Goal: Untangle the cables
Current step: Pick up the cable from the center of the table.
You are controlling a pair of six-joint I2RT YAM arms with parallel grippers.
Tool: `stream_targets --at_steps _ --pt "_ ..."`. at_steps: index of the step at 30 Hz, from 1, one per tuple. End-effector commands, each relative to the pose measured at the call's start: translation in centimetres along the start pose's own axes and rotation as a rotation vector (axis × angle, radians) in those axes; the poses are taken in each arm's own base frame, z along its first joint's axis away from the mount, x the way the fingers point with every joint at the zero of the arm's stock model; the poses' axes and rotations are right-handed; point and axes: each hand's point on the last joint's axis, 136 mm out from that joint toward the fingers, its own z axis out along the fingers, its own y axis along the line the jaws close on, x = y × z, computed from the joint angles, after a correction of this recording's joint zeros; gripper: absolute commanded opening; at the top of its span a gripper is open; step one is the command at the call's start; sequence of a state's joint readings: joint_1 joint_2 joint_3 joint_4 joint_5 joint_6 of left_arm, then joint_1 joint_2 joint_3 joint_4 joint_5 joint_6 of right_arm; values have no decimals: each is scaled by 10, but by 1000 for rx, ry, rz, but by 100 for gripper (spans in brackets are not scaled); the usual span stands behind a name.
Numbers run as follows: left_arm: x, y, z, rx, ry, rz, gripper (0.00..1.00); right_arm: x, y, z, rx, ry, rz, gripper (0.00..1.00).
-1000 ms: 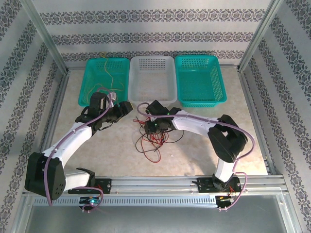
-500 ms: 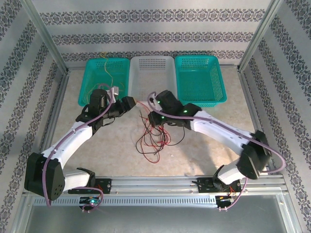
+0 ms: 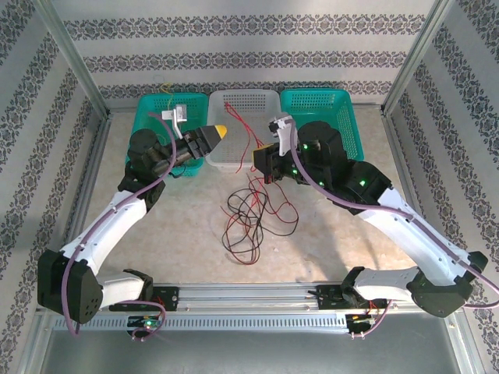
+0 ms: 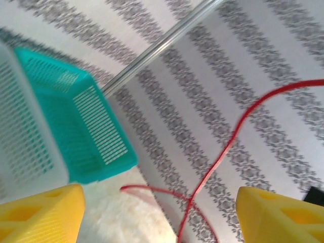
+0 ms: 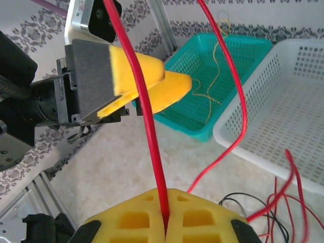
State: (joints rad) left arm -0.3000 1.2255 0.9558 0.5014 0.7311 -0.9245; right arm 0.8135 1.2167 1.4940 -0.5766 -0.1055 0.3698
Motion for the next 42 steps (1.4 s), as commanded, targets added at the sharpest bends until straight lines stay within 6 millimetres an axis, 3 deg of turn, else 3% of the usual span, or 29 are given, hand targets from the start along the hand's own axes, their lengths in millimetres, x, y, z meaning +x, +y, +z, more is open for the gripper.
stream_targets --at_steps 1,4,7,15,18,21,24,27,32,38,41,42 --pt "-13 -59 2 221 -21 85 85 -13 12 -14 -55 -38 0 1" --pt "-10 -68 4 276 -13 83 87 -15 19 -19 -101 -49 14 2" --pt "-9 -59 9 246 -10 68 86 -15 27 -21 -148 -49 29 2" --pt "-8 -64 22 286 15 59 74 -10 36 -13 -222 -27 60 2" --pt "-7 -64 22 295 15 64 58 -9 36 -10 -231 -25 73 3" --pt "-5 -60 23 276 21 73 35 -10 32 -12 -217 -36 84 3" --pt "-2 -46 24 204 15 90 14 -14 20 -17 -189 -60 106 3" --pt "-2 -22 19 68 -10 126 0 -20 1 -27 -145 -101 146 2" --pt "1 24 4 -182 -15 155 0 -30 -27 -53 -116 -182 223 3" --pt "10 49 -3 -293 16 129 0 -30 -39 -58 -121 -189 274 2" --pt "11 44 0 -250 4 102 24 -29 -41 -53 -118 -184 287 2" --pt "11 43 -1 -244 0 95 38 -29 -43 -52 -112 -184 289 2"
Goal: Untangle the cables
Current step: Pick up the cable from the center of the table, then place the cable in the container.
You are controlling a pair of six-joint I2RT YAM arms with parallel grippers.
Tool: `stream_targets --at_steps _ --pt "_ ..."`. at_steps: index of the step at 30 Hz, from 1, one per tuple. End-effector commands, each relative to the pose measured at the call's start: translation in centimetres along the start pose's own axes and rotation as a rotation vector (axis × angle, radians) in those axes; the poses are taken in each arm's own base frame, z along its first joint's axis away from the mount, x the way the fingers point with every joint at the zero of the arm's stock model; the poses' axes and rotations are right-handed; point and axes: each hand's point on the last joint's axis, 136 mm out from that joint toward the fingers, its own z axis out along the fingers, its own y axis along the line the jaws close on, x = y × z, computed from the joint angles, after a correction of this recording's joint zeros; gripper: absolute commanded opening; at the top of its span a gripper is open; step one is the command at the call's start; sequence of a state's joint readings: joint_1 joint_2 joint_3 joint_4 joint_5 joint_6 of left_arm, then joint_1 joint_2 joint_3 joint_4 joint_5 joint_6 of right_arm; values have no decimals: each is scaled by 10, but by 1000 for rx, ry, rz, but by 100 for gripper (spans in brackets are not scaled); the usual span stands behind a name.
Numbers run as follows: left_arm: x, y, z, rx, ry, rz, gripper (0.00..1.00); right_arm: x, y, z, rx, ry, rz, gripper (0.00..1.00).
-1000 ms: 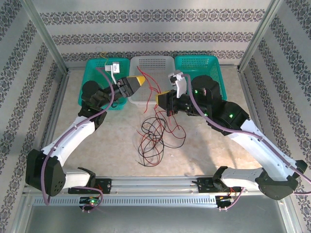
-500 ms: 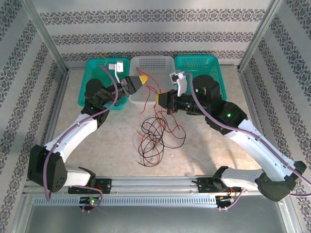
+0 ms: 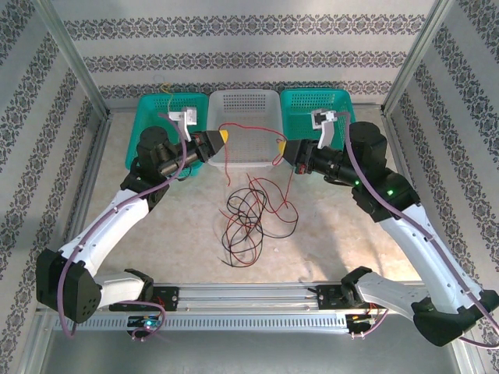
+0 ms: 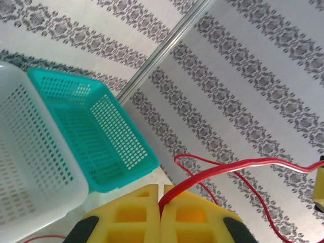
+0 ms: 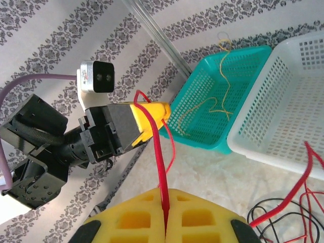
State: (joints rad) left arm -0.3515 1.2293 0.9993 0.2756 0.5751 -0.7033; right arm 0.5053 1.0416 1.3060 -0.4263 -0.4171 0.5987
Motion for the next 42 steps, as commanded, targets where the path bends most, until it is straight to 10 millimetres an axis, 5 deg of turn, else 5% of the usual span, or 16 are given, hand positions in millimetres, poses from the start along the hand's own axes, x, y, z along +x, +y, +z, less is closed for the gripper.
stream_targets --at_steps 1,5,9,19,22,25,29,33,42 --pt "0 17 -4 -67 -24 -28 45 -14 5 -5 -16 -54 4 2" --pt "10 31 -6 -131 6 -40 58 -25 -12 -4 77 -79 4 4" --pt "23 44 -12 -197 47 -49 75 -44 -52 -4 246 -110 17 6" --pt "45 59 -27 -270 93 -70 80 -93 -207 23 575 -78 133 9" --pt "49 61 -29 -284 106 -82 80 -99 -256 30 644 -64 198 17" --pt "53 64 -30 -299 121 -88 80 -100 -285 35 685 -9 249 30" --pt "59 70 -32 -322 139 -92 80 -93 -274 38 674 28 217 40" --pt "69 77 -30 -327 163 -113 79 -64 -238 37 656 56 152 45" --pt "136 114 -45 -460 388 -185 66 89 -169 49 586 278 10 51"
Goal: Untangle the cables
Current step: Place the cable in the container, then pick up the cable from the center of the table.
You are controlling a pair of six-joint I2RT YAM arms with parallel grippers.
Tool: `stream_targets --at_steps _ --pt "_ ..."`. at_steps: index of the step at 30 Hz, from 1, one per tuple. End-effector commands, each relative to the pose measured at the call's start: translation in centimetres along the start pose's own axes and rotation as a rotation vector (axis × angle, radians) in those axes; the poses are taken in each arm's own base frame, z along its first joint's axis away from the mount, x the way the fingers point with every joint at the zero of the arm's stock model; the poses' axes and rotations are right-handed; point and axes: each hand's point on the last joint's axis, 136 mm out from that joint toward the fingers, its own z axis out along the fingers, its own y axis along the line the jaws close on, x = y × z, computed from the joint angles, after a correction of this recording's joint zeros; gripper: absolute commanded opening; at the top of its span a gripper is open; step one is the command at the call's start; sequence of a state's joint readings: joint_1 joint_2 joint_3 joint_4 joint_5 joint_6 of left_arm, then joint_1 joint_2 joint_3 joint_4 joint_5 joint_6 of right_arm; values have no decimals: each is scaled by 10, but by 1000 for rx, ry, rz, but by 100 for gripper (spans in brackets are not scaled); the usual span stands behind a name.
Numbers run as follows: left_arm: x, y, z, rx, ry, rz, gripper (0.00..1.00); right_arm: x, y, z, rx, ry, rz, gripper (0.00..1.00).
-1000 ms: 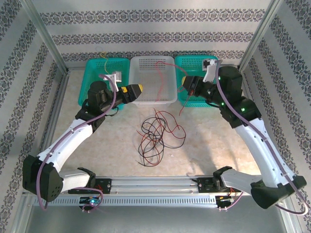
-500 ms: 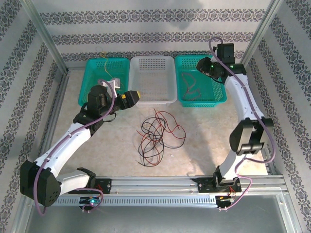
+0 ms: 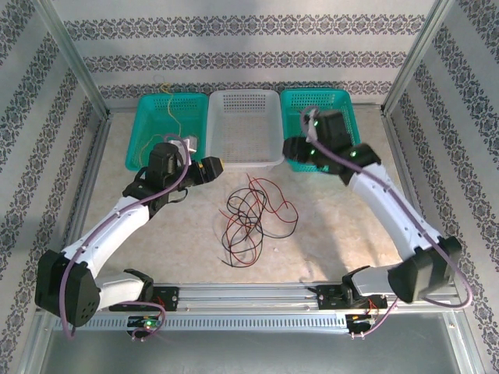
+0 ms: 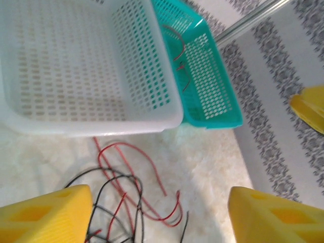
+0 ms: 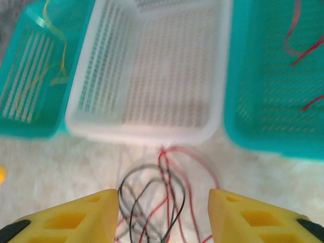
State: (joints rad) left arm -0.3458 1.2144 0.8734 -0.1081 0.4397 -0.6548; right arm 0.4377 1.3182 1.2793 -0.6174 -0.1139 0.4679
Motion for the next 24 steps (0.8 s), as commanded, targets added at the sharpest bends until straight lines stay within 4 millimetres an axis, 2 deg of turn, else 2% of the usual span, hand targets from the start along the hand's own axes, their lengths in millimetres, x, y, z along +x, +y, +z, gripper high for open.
stream_targets --at_steps 1,3,6,9,12,17,24 --pt "43 33 2 -121 158 -18 65 51 4 14 21 77 -50 52" --pt "64 51 1 -190 228 -45 63 81 11 20 11 135 -70 52" --pt "85 68 0 -247 297 -72 59 112 24 36 -28 213 -82 54" --pt "87 76 1 -278 288 -94 55 140 42 62 -55 313 -120 51" --pt "79 71 1 -264 244 -111 54 163 50 90 -35 408 -167 47" --pt "69 63 -2 -232 185 -129 53 173 42 126 24 491 -145 44" --pt "59 53 -9 -205 141 -106 53 178 36 157 58 525 -174 43"
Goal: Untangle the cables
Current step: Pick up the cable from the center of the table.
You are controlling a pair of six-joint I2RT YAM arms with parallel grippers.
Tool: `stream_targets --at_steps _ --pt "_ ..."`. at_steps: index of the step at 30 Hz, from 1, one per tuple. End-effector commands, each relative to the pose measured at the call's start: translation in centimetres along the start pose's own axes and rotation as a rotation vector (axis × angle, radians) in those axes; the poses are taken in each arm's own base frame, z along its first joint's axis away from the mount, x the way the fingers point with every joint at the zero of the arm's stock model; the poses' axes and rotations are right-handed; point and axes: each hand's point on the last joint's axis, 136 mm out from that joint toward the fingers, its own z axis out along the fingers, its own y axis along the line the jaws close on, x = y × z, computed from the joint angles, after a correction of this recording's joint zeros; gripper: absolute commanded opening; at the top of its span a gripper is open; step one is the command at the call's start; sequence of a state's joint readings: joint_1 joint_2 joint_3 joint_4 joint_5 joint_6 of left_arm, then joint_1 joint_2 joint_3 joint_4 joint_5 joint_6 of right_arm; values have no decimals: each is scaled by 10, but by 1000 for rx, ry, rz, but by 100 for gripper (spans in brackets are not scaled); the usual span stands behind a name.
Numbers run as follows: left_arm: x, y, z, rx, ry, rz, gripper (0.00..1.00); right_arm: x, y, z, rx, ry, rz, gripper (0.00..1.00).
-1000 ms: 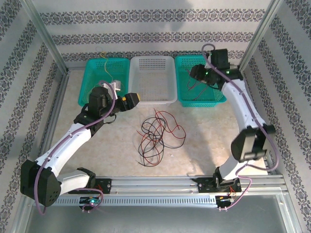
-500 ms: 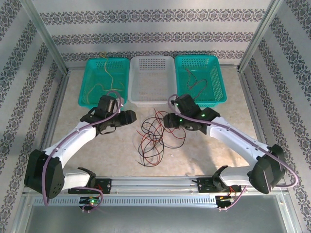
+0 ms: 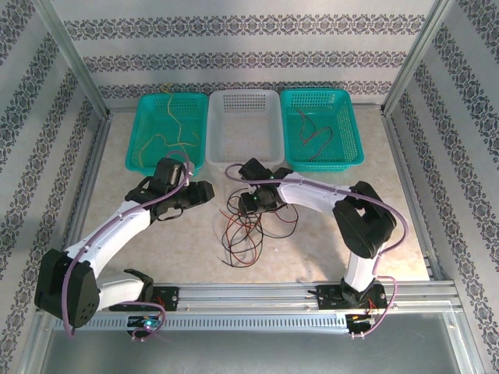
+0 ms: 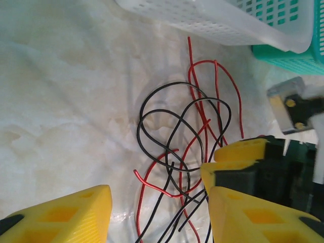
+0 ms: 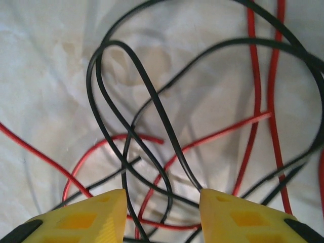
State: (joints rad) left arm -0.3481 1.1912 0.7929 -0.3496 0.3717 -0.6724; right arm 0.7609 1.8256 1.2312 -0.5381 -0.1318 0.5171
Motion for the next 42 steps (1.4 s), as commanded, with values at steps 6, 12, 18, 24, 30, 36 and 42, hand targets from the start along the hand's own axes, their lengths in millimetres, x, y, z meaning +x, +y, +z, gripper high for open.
stream_targets --at_steps 6,12,18,24,30,36,42 --pt "-14 -14 -7 46 -76 7 53 -22 -8 23 15 13 7 31" --pt "-18 -21 -12 73 -91 25 54 -19 2 3 6 -10 -30 1" --pt "-26 -56 -19 253 -125 49 58 -18 30 -64 -81 -146 -101 0" --pt "-35 -107 -33 477 -173 115 68 -20 44 -128 -136 -297 -142 0" --pt "-39 -142 -44 587 -193 182 68 -36 54 -188 -178 -455 -158 0" --pt "-39 -153 -47 620 -198 210 63 -48 64 -231 -224 -553 -160 0" --pt "-45 -160 -50 624 -218 238 41 -53 74 -257 -274 -602 -167 0"
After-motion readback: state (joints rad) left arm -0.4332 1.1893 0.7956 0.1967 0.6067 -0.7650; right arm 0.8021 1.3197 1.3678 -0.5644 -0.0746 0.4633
